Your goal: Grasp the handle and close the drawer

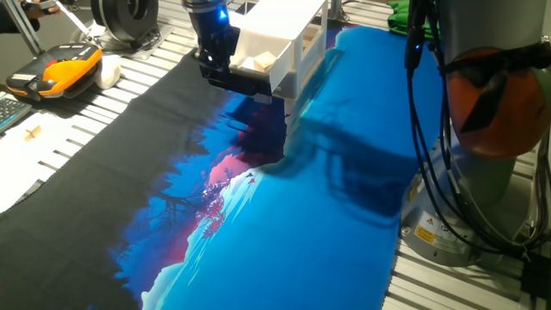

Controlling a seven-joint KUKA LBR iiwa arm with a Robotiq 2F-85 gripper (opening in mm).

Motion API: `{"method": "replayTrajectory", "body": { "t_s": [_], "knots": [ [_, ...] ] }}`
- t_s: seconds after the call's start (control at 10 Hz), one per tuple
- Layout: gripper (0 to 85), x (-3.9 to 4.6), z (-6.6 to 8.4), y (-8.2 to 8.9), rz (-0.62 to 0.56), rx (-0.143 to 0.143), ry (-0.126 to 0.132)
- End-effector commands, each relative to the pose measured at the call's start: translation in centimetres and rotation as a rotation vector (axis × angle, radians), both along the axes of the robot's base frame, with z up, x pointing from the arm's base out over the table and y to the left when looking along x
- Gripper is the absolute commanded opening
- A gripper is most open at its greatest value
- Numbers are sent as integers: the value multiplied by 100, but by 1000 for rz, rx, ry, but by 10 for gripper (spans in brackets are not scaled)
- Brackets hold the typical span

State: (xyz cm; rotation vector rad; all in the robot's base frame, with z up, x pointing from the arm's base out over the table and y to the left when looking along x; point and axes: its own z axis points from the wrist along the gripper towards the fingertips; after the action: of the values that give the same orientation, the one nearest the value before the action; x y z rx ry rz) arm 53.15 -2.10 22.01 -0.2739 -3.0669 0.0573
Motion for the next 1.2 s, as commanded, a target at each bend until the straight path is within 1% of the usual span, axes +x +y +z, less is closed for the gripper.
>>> {"method": "replayTrajectory", "body": {
  "t_s": [0.0, 0.3, 0.4, 0.5, 0.9, 1.0, 1.1],
  "knots": [
    [0, 5, 4, -4, -3, 4, 3],
    [0, 9, 10, -9, -11, -12, 2],
    [0, 8, 10, -10, -19, -9, 0],
    [170, 7, 12, -12, -22, -11, -2],
    [170, 9, 2, -26, -21, 1, -6],
    [170, 9, 1, -30, -21, -4, -6],
    [170, 8, 3, -30, -19, -16, -9]
  ]
}}
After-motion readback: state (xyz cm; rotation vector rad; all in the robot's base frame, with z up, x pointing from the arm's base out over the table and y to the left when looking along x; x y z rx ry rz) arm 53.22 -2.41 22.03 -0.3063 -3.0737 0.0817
